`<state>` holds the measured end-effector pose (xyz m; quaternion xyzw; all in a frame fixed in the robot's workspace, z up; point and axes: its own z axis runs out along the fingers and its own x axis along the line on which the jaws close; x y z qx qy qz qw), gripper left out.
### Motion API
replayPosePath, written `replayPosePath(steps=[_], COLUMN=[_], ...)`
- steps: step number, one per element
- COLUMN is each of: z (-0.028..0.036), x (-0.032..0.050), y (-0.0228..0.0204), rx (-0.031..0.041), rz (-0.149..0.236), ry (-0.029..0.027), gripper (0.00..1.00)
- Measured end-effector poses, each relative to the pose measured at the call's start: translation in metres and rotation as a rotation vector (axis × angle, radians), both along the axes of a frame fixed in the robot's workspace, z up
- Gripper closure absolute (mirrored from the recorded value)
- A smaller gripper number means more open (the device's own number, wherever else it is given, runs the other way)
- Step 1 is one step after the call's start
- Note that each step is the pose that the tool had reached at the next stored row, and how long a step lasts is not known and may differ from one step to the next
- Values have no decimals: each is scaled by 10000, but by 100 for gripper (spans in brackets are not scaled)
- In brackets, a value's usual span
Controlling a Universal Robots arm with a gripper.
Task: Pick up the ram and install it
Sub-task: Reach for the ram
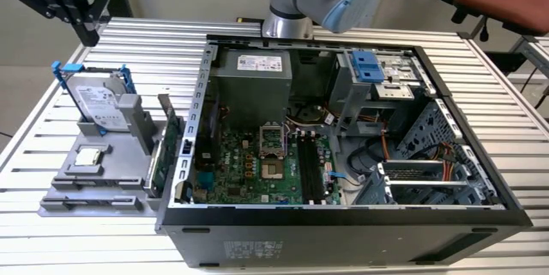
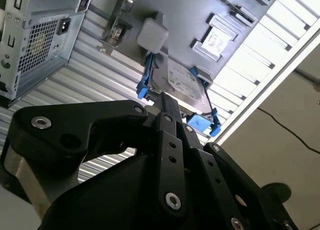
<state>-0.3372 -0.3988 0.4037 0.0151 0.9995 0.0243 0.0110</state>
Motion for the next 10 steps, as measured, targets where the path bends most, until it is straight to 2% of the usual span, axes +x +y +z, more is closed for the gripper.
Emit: replayPosePath(steps=[10], z=[-3], x=[-195], y=[0], rx=[0], rz=[35], ry=[0], gripper=[100])
